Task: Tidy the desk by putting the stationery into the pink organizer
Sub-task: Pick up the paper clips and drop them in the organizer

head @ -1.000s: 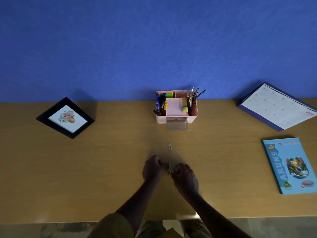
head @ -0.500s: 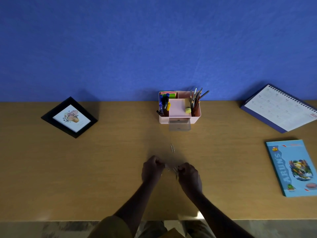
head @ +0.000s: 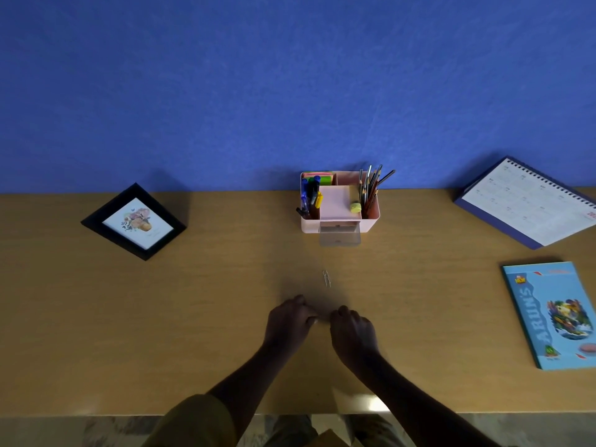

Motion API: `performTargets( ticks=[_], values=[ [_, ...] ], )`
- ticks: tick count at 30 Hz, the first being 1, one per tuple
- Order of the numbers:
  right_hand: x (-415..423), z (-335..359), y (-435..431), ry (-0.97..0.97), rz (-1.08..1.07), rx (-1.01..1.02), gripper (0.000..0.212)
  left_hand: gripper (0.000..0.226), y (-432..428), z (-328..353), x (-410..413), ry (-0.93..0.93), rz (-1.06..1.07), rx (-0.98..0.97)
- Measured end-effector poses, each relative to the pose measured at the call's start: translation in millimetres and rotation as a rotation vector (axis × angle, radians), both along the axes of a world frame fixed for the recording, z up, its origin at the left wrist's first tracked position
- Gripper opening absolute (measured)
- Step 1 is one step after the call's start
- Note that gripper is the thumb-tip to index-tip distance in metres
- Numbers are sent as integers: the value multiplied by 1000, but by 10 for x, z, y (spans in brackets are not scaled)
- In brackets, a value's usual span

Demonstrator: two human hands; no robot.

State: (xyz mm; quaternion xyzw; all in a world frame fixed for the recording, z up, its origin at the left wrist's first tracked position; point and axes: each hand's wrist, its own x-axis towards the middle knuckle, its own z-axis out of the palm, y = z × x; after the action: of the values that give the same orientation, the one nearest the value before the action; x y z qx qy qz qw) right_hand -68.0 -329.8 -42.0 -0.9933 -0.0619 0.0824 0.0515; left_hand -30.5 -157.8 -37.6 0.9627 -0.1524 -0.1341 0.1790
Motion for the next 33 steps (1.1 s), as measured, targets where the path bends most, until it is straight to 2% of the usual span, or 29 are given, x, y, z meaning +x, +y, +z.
performTargets(
  ticks=[7, 10, 14, 18, 20, 25, 28, 33],
  values=[
    [-3, -83, 47, 54, 61, -83, 33, 28, 5, -24, 59, -71, -179, 114],
    [-19, -96, 60, 58, 105, -119, 35, 20, -14, -44, 53, -77, -259, 168],
    [4, -98, 37, 53, 119, -116, 37, 19, -56, -90, 39, -102, -300, 233],
    [70, -131, -51, 126, 55, 5, 26, 16, -77, -120, -12, -92, -320, 283],
    [130, -132, -145, 170, -87, 82, 19, 19, -80, -119, -41, -78, -318, 292],
    [373, 112, -382, 129, -243, 312, 7, 30, -85, -205, -94, -77, -332, 360],
    [614, 360, -504, 26, -203, 401, 16, 28, -99, -214, -100, -107, -337, 383],
    [1181, 822, -557, -145, -86, 401, 10, 28, -124, -178, -114, -132, -309, 372]
  ],
)
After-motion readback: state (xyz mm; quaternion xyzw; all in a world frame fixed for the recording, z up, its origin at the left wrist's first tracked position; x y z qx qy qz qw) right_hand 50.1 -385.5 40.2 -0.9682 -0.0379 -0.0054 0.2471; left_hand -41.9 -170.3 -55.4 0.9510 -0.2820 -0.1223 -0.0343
